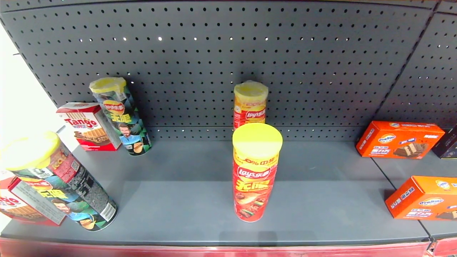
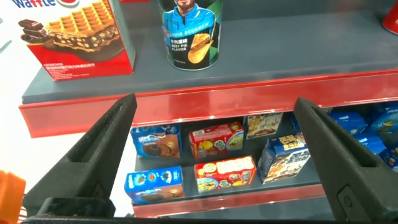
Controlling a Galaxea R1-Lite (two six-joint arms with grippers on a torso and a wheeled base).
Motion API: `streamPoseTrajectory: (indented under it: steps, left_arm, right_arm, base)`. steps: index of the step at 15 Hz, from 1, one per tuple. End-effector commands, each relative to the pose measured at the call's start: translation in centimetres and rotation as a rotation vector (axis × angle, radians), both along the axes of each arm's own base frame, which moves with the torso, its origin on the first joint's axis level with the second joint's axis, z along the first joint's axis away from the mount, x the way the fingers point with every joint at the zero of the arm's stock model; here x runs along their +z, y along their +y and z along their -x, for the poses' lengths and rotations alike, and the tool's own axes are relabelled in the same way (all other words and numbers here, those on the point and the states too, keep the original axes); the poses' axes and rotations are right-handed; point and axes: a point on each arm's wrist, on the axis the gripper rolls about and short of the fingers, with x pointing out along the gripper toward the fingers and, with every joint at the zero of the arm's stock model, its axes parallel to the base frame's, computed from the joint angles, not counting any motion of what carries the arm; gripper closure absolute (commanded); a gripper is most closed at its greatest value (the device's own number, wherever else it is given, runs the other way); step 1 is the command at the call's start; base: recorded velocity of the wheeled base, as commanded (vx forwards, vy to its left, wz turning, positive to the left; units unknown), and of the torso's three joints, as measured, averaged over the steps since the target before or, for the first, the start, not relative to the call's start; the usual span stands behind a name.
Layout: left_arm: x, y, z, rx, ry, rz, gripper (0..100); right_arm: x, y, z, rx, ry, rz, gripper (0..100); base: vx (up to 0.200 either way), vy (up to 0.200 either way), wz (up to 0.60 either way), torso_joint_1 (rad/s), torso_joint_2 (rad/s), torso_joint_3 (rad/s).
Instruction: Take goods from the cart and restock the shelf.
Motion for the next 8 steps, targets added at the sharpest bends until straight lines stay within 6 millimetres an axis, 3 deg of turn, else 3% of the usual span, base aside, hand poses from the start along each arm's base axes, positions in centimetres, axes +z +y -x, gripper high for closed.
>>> streamPoseTrajectory:
  steps: [1,8]
  left_arm:
    - [0.0,0.0,-0.01,0.0,0.001,0.001,0]
    - [0.0,0.0,-0.01,0.0,0.001,0.001,0]
  right_arm:
    - [0.0,0.0,0.0,0.0,0.0,0.001,0]
    - [0.0,0.0,0.0,0.0,0.0,0.001,0]
  base:
    - [0.0,0.0,0.0,0.0,0.0,0.0]
    - [0.0,0.0,0.0,0.0,0.0,0.0]
